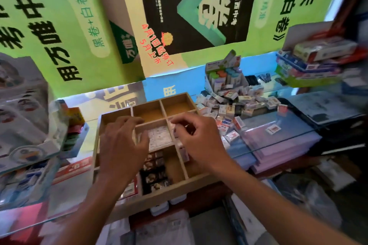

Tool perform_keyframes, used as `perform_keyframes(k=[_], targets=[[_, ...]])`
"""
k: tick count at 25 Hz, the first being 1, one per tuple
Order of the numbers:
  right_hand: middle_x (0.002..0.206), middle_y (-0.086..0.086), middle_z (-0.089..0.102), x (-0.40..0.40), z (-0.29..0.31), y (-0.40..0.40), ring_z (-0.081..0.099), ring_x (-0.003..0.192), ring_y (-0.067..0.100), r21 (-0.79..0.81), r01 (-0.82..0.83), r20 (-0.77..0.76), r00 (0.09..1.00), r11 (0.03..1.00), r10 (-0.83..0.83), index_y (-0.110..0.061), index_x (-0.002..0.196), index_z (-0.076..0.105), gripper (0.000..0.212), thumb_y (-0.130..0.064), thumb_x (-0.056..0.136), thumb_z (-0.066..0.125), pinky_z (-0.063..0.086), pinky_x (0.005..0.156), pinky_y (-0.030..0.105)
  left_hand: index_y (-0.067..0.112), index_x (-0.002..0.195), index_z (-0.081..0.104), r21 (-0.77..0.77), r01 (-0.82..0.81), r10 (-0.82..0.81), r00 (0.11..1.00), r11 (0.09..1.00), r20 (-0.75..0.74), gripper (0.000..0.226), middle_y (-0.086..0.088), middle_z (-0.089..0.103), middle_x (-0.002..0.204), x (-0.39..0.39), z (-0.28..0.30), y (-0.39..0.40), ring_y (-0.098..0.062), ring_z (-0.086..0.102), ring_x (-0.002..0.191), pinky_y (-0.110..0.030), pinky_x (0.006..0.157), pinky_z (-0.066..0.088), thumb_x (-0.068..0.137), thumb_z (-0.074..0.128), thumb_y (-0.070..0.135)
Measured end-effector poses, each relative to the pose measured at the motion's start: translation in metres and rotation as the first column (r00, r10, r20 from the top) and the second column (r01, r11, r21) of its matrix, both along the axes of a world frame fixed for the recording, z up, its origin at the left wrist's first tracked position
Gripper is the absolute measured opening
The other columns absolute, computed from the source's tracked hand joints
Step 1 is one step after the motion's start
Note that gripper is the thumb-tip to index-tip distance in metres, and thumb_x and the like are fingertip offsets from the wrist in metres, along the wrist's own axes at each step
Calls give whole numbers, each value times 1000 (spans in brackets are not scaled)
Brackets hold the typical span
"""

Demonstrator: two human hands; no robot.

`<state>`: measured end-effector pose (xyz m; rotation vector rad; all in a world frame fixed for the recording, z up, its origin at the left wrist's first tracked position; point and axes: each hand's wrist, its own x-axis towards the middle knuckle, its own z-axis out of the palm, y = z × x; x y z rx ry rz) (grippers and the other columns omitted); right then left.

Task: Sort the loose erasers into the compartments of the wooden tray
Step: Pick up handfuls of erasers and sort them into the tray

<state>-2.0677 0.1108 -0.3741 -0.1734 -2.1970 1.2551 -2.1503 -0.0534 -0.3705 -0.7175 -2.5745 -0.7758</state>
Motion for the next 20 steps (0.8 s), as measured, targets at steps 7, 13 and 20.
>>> perform_keyframes(k=[7, 13, 20], targets=[[90, -7, 73, 54, -55, 168, 66, 79, 15, 78, 460, 108, 878, 884, -466, -29, 100, 72, 19, -19, 91, 59, 55, 69, 40, 20, 102, 73, -31, 264, -261, 963, 964, 72, 16, 0, 73, 102, 40, -16, 159, -19, 63, 91, -33, 81, 46, 88, 66, 23], [123, 3, 61, 32, -81, 225, 56, 106, 33, 545, 108, 340, 878, 831, -337, -28, 125, 66, 48, -33, 80, 50, 48, 90, 46, 22, 128, 59, -407, 330, -274, 943, 852, 190, 38, -5, 58, 133, 24, -26, 238, -30, 50, 121, -46, 97, 42, 92, 50, 26], [91, 0, 61, 27, -89, 230, 54, 84, 25, 498, 288, 191, 884, 818, -427, -23, 87, 59, 16, -37, 83, 66, 46, 74, 41, 24, 109, 70, -427, 226, -183, 973, 876, 141, 25, -3, 66, 116, 7, -31, 266, -29, 51, 111, -43, 92, 42, 91, 52, 28]])
